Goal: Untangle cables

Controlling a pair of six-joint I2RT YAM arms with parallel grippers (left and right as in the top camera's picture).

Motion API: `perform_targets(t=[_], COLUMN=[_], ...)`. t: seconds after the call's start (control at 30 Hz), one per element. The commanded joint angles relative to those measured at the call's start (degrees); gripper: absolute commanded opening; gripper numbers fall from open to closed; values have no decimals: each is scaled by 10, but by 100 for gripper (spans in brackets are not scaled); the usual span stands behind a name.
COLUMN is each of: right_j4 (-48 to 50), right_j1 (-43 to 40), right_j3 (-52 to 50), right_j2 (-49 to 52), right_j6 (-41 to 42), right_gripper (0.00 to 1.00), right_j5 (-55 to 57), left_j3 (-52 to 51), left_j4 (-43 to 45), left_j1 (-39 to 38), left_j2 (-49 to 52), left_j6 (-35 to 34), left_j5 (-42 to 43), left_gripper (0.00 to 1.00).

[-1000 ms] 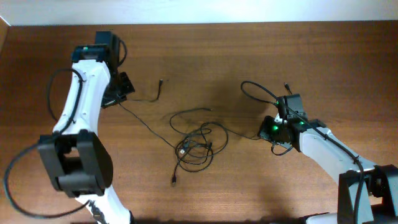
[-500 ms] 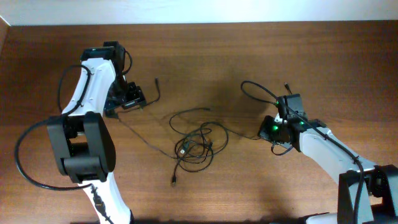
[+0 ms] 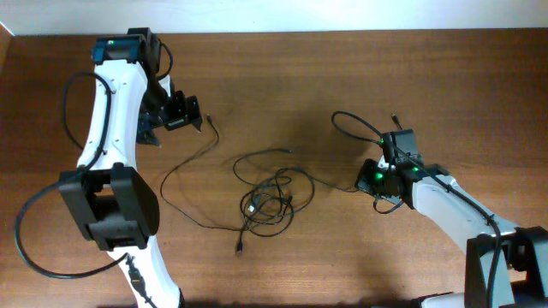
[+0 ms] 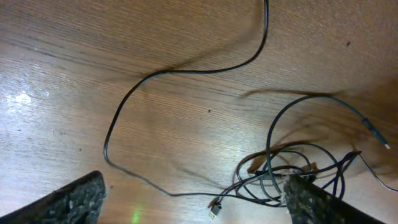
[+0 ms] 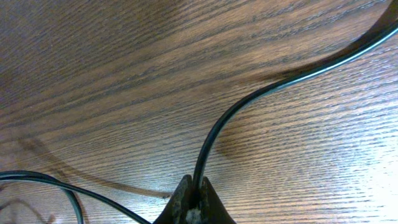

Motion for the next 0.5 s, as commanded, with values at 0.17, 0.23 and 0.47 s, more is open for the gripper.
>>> perform_targets(t=[0.17, 0.23, 0.47], right_j4=[0, 0, 0], right_j1=[-1, -1, -1], right_j3=[-3, -3, -3], right_j2=[-2, -2, -2], right_j6=[3, 3, 3], right_gripper=[9, 8, 4], right_j5=[1, 0, 1], left_j3=[-10, -25, -80], left_j4=[-14, -18, -26], left_j1=[-6, -17, -102], left_j2=[8, 8, 7], left_j6=[13, 13, 52], left_j5=[6, 7, 8], left_gripper=[0, 0, 0])
